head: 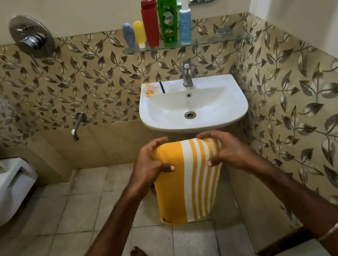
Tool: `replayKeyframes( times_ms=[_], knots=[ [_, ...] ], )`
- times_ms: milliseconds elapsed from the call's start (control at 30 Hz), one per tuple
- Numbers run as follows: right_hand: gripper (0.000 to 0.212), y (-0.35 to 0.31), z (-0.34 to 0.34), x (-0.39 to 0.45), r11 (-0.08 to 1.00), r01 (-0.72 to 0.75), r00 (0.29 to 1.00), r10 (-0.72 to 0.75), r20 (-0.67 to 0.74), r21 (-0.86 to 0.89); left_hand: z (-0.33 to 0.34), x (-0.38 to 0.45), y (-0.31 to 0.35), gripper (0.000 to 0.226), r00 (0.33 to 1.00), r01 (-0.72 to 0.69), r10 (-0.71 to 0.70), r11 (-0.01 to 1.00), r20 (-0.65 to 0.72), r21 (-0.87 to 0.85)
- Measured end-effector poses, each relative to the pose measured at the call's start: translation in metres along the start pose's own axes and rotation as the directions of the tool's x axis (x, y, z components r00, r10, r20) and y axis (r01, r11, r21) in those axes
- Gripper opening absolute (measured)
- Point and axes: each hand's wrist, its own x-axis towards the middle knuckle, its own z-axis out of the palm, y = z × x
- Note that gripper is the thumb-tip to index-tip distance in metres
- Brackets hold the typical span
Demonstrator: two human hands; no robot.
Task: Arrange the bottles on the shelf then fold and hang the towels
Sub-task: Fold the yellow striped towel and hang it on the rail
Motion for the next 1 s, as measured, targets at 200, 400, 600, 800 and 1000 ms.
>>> replayKeyframes(
  times_ms=[200,400,600,800,1000],
  knots=[
    [0.034,-0.003,0.008,0.001,0.944,0.067,0.969,-0.139,-0.206,-0.323,0.008,0.002,0.001,0.045,0.988,-0.095,0.128,0.949,-0.091,0.301],
    [0.023,-0.012,0.001,0.001,0.951,0.161,0.941,-0.229,-0.251,-0.264,0.004,0.0,0.015,0.042,0.951,-0.095,0.269,0.728,-0.155,0.679],
    [0.022,-0.028,-0.005,0.006,0.935,0.272,0.928,-0.318,-0.196,-0.229,0.022,0.011,0.034,0.06,0.956,-0.241,0.284,0.594,0.08,0.767],
    [0.045,-0.026,-0.006,0.011,0.928,0.307,0.858,-0.367,-0.359,-0.213,0.026,0.023,0.054,0.026,0.968,-0.246,0.25,0.898,0.037,0.364],
    [0.04,0.014,0.029,-0.016,0.894,0.402,0.707,-0.442,-0.552,-0.2,0.029,0.029,0.066,0.027,0.997,-0.037,0.028,0.991,-0.073,-0.13]
  ],
)
